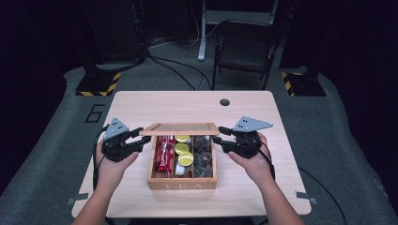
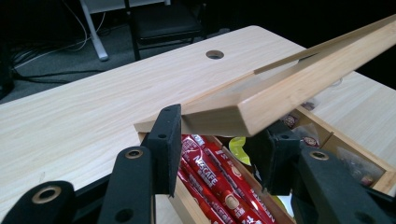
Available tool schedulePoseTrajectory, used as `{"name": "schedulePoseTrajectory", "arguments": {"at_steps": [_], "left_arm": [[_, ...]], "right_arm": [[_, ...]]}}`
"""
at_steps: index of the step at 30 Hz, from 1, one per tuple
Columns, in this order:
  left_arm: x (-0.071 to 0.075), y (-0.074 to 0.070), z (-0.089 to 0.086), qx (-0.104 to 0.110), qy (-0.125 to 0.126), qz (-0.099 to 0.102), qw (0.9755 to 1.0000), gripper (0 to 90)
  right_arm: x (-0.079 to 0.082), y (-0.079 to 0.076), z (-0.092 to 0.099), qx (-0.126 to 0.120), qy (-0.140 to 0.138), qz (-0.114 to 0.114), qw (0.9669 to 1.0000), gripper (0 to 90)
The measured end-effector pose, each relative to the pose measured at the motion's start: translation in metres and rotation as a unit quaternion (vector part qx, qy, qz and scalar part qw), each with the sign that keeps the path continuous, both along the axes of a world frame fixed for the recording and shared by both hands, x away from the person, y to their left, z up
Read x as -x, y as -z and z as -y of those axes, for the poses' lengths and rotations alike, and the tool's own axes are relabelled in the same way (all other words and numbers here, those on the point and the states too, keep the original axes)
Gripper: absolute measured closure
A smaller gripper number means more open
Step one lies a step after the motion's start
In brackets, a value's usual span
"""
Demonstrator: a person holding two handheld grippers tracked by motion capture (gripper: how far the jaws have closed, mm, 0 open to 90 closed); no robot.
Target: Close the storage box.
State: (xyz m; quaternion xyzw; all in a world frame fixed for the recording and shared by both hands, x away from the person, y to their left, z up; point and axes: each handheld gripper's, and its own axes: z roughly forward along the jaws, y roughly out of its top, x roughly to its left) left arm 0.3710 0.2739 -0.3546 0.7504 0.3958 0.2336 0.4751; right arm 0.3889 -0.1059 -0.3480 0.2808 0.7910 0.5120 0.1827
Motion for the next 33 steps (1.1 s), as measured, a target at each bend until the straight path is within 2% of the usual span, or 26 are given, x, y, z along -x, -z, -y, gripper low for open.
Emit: {"name": "schedulePoseTrajectory", "arguments": {"at_steps": [1,2,7,11,23,29,33], "left_arm": [[0.0,-0.001,0.0,0.004,0.0,0.001,1.0,56.2],[0.0,-0.002,-0.001,0.008,0.002,-0.001,1.0,56.2],[-0.002,-0.003,-0.003,0.008,0.01,-0.005,0.9999,56.3],[0.001,0.0,-0.004,0.004,0.017,-0.005,0.9998,56.2],[0.013,0.013,-0.007,-0.001,0.03,-0.003,0.9995,56.3],[0.02,0.022,-0.008,-0.003,0.032,-0.003,0.9995,56.2],[0.024,0.029,-0.008,0.004,0.033,-0.003,0.9994,56.1]], "right_arm": [[-0.001,0.0,0.0,-0.005,0.001,0.004,1.0,56.9],[-0.002,0.001,0.001,-0.016,0.008,-0.005,0.9998,58.0],[-0.003,0.0,0.002,-0.02,0.009,-0.009,0.9997,59.5],[0.001,0.003,0.001,-0.014,0.011,-0.001,0.9998,59.8],[0.016,0.014,0.004,-0.009,-0.004,-0.002,1.0,59.1],[0.024,0.02,0.003,0.005,-0.004,0.003,1.0,58.4],[0.029,0.025,0.003,0.018,-0.008,0.013,0.9997,58.3]]}}
